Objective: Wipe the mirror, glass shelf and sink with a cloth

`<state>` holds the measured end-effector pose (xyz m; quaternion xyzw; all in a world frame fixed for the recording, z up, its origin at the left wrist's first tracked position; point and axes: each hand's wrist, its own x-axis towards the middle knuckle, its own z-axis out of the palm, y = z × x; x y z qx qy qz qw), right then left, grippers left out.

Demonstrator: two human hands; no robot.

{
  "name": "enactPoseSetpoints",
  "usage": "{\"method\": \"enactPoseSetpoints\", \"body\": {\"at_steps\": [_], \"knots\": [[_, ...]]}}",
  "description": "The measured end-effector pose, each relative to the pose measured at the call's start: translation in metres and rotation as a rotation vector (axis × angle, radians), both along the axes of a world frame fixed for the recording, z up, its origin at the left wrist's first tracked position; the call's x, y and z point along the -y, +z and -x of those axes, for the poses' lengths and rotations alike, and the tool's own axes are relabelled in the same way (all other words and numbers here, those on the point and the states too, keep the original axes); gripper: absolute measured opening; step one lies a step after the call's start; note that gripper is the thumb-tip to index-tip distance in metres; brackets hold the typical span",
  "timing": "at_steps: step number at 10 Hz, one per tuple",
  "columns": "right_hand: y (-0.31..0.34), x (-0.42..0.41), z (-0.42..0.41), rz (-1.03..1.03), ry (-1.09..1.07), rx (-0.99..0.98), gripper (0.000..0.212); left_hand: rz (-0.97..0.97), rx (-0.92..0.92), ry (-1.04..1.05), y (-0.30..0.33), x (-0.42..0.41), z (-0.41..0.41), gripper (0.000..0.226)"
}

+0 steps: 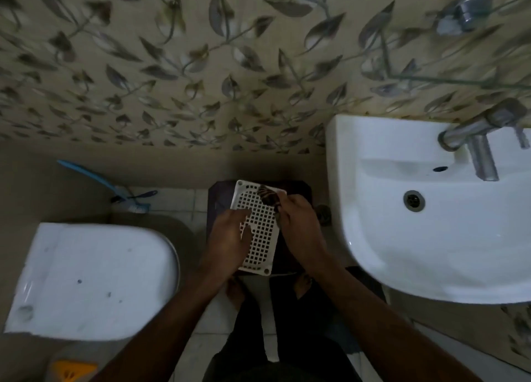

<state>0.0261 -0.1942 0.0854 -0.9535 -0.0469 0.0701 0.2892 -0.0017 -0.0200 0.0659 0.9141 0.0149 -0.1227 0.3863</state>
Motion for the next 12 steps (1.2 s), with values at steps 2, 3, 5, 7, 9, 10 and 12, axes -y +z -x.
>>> {"method": "enactPoseSetpoints", "body": {"at_steps": [2,3,5,7,9,10,12], "knots": [[-0.08,-0.035,-0.01,-0.104,0.025,-0.263,0.031,-0.116,-0.172,-0.066,-0.051,-0.02,0.012,0.045],[-0.116,-0.049,-0.016,-0.042,0.022,-0.299,0.031,-0.112,-0.194,-0.055,-0.074,-0.022,0.017,0.05],[-0.194,-0.083,-0.006,0.054,-0.142,-0.349,0.04,-0.022,-0.143,-0.021,-0.127,-0.029,0.012,0.054],[-0.217,-0.104,0.01,0.079,-0.056,-0.347,0.033,-0.026,-0.122,0.02,-0.143,-0.035,-0.005,0.057],[-0.221,-0.098,0.005,0.09,0.045,-0.35,0.024,0.027,-0.131,0.041,-0.145,-0.04,-0.011,0.041],[-0.218,-0.095,-0.001,0.207,0.047,-0.297,0.018,0.033,-0.137,0.012,-0.143,-0.038,-0.016,0.044],[-0.198,-0.081,-0.013,0.401,0.072,-0.204,0.043,-0.012,-0.135,-0.002,-0.126,-0.034,-0.036,0.077]]}}
